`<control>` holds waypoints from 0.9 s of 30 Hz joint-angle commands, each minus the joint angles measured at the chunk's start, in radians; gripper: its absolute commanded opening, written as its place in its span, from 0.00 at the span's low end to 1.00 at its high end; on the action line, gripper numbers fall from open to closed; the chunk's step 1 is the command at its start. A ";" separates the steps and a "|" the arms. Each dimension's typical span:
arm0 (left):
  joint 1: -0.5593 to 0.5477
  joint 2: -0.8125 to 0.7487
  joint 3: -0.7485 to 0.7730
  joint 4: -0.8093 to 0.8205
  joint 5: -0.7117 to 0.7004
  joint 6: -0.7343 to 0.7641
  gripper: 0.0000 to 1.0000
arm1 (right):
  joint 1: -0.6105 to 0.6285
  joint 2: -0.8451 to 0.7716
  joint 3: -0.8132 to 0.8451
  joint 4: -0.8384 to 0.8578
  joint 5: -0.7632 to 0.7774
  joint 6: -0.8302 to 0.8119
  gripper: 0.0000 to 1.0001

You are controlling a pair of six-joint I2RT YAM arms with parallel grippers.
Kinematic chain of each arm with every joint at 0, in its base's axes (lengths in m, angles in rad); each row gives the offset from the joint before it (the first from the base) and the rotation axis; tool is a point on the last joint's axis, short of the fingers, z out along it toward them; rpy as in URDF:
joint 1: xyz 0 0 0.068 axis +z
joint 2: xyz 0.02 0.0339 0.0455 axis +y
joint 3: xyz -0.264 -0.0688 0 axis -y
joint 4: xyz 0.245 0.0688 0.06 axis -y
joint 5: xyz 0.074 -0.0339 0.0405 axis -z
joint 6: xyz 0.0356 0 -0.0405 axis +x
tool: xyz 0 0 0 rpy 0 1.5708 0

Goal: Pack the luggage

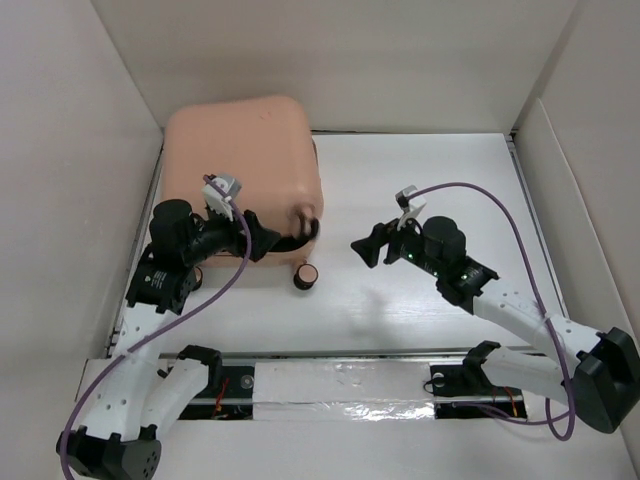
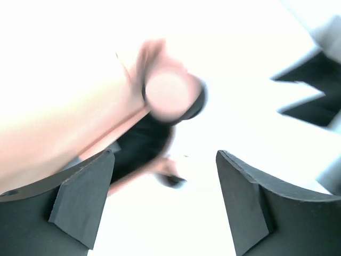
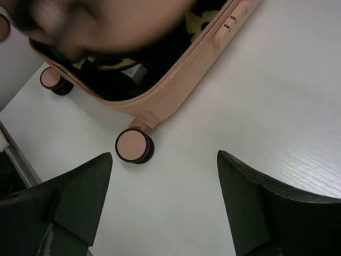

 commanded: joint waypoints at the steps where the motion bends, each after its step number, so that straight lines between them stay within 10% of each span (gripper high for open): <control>1: -0.012 0.009 0.080 -0.024 0.521 -0.028 0.73 | 0.007 -0.052 0.032 0.033 0.064 0.010 0.83; 5: -0.024 0.011 0.124 -0.004 0.722 -0.013 0.67 | 0.007 -0.093 0.043 -0.011 0.112 -0.007 0.63; 10: -0.024 0.027 0.202 0.166 -0.100 -0.299 0.57 | 0.007 -0.092 0.061 -0.057 0.169 -0.036 0.10; 15: 0.072 0.260 0.314 0.067 -0.765 -0.431 0.45 | 0.007 -0.050 0.075 -0.060 0.182 -0.056 0.03; 27: 0.485 0.702 0.440 0.091 -0.755 -0.454 0.44 | 0.007 -0.072 0.030 -0.062 0.234 -0.104 0.08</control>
